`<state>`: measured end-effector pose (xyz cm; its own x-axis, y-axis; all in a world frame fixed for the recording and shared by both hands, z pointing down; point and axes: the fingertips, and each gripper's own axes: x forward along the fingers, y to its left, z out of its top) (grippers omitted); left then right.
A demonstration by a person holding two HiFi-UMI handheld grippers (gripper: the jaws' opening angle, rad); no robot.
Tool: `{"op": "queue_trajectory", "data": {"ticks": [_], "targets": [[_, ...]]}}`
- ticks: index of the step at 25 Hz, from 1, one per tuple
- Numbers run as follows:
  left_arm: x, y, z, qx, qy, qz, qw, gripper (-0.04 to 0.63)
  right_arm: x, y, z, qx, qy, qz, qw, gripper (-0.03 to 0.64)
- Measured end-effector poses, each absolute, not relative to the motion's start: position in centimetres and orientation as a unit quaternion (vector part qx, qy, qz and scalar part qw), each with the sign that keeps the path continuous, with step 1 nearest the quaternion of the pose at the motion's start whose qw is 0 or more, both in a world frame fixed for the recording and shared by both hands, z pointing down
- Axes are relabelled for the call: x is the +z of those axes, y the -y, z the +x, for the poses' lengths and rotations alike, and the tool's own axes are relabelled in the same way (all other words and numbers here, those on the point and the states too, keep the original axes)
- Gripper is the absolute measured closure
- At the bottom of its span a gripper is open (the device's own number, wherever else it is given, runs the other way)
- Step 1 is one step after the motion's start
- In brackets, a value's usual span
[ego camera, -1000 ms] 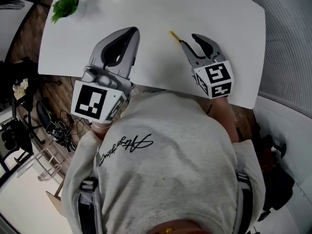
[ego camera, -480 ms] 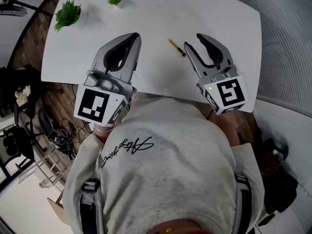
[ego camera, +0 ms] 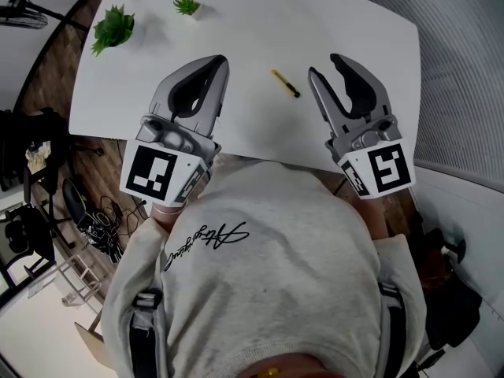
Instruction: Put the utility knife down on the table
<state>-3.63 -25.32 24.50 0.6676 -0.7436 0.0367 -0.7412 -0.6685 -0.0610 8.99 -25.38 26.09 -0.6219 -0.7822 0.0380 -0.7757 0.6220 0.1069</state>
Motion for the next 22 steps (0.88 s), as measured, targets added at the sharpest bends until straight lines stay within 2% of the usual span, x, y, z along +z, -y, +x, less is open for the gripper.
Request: {"op": "queue_trajectory", "data": {"ticks": [13, 22], "targets": [[23.4, 25.6, -4.0, -0.026, -0.417, -0.908, 0.035, 0.609, 23.7, 24.6, 10.2, -0.049, 0.9, 0.434, -0.005, 0.508], [22.8, 25.7, -4.6, -0.023, -0.429, -0.902, 0.042, 0.609, 22.6, 24.1, 10.6, -0.061, 0.896, 0.439, -0.02, 0.594]]}}
